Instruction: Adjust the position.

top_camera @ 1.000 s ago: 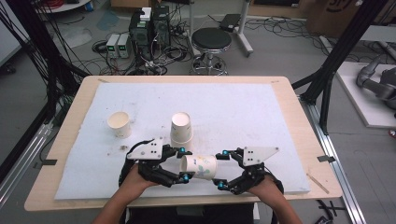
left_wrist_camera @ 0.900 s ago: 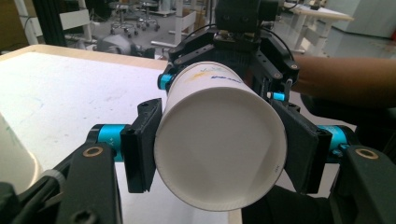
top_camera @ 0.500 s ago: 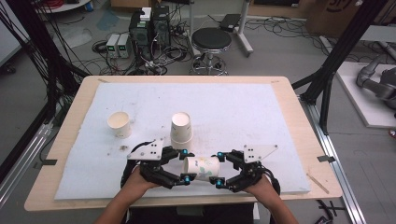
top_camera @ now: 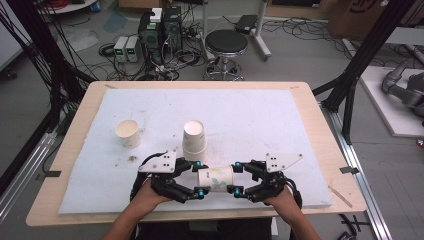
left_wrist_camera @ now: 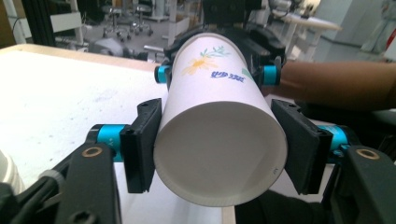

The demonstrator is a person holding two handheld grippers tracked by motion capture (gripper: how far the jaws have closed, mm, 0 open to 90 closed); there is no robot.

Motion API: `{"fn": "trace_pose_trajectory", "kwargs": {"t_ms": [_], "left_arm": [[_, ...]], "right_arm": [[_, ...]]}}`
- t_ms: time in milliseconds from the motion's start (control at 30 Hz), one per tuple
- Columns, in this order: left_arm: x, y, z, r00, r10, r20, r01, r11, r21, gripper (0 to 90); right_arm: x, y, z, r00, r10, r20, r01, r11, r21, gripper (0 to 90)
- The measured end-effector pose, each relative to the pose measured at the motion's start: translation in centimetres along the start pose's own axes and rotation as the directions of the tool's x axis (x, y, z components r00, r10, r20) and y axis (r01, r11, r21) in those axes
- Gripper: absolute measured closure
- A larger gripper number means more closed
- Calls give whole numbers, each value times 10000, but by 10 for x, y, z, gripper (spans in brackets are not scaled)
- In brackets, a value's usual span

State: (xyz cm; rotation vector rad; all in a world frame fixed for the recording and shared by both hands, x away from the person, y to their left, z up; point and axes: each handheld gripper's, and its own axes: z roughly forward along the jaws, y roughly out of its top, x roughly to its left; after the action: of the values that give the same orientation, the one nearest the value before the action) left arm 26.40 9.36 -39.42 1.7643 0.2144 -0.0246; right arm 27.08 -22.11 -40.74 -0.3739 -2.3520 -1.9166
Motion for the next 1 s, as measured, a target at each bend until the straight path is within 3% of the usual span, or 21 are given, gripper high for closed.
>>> {"fn": "trace_pose_trajectory", "kwargs": {"t_ms": [100, 233, 533, 667, 967, 1000], "left_arm": [[-3, 2, 3, 9995, -5, -316, 15, 9995, 315, 154], [-3, 4, 5, 9992, 128, -368, -103, 9976, 690, 151], [-3, 7, 10, 9983, 343, -468, -281, 9914, 1276, 155], [-2, 8, 13, 9967, 558, -586, -446, 9830, 1779, 160], [-1, 9, 19, 9939, 803, -754, -588, 9657, 2531, 171], [0, 9, 19, 9936, 855, -734, -637, 9637, 2592, 172]], "right_arm": [[-1, 2, -3, 9997, -159, 188, 155, 9996, 229, 356], [2, 7, -3, 9959, -683, 588, 604, 9901, 1271, 355], [4, 17, -3, 9900, -1128, 845, 887, 9646, 2484, 353], [6, 24, -3, 9846, -1452, 974, 1104, 9483, 2977, 353], [8, 42, 5, 9693, -2236, 1021, 1622, 8939, 4179, 351], [9, 44, 7, 9669, -2352, 991, 1706, 8844, 4345, 351]]}}
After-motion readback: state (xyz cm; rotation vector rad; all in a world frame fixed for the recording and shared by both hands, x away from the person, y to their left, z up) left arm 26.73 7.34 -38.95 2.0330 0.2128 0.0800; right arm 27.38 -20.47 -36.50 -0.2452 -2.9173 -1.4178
